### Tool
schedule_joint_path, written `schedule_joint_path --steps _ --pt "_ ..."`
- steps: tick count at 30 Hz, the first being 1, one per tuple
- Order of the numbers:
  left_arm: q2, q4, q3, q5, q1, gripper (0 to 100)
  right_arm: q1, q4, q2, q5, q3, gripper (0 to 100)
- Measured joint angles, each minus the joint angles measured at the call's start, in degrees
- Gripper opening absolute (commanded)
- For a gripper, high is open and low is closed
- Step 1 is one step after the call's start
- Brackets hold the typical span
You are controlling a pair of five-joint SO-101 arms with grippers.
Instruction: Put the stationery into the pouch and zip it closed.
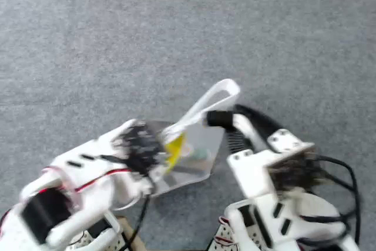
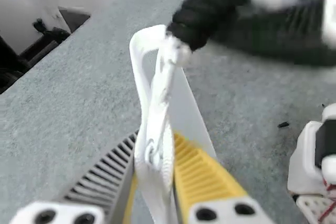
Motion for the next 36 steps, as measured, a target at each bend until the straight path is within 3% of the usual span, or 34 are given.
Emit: schedule_joint_path --steps 10,17,24,31,36 --pt "-7.8 6.7 0.0 -0.2 0.2 3 3.4 1.8 0.0 2.4 -0.5 1.8" --pt "-7.9 3.4 1.1 0.2 -3.1 3 -8.8 21.2 0.0 -0.3 -2.7 23.8" --pt "-3.7 -1.1 2.4 0.2 -5.3 3 -11.6 24.5 -0.1 -6.4 -5.5 24.3" --pt "2.1 -7.0 2.4 0.2 -5.5 3 -22.7 24.6 -0.1 -16.3 -8.7 24.4" --pt "4.7 -7.6 2.4 0.2 -5.5 3 -24.2 23.9 -0.1 -18.7 -15.6 24.1"
